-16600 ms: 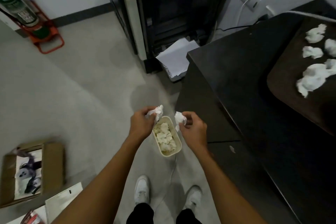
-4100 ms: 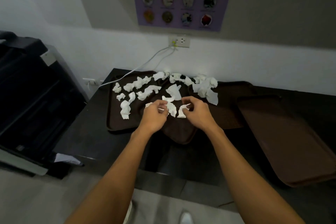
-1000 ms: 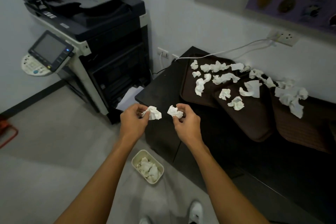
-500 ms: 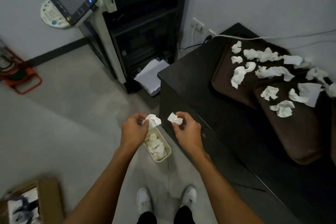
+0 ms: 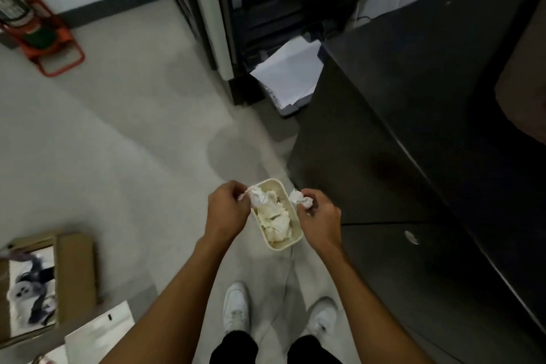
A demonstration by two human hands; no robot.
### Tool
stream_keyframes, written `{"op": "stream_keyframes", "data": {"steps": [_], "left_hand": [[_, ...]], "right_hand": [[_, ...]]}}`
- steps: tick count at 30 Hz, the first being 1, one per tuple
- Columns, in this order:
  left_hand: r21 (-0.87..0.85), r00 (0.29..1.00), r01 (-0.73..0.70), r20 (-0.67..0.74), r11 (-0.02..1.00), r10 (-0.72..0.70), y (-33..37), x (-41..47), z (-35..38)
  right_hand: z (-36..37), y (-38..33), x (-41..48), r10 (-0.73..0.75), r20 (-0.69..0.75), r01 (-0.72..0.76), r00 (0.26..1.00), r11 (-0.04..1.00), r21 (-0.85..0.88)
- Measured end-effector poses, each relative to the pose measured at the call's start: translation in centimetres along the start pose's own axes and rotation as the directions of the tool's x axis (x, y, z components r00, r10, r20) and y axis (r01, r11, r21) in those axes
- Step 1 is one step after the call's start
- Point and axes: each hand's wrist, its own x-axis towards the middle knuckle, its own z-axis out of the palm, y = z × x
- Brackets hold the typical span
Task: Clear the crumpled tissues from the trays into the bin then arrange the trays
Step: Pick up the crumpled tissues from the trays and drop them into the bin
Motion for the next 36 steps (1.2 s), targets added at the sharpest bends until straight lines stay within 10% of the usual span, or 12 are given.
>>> {"op": "stream_keyframes", "data": {"steps": [13, 25, 36], "left_hand": [[0.066, 0.998, 0.046, -0.046, 0.997, -0.043, -11.1, 7.8, 6.2], [0.068, 1.0, 0.021, 0.003, 0.997, -0.021, -14.1, 9.7, 10.0], [0.292, 0.953, -0.139, 0.3, 0.946, 0.048, -14.2, 9.6, 14.0]], "right_hand": [[14.4, 9.1, 8.4, 0.086, 0.177, -0.063, 0.98, 0.99, -0.129], [13.4, 15.8, 9.6, 0.354, 0.329, -0.147, 0.875, 0.844, -0.516], [12.4, 16.8, 9.1, 0.334, 0.339, -0.186, 0.879, 0.897, -0.402]]}}
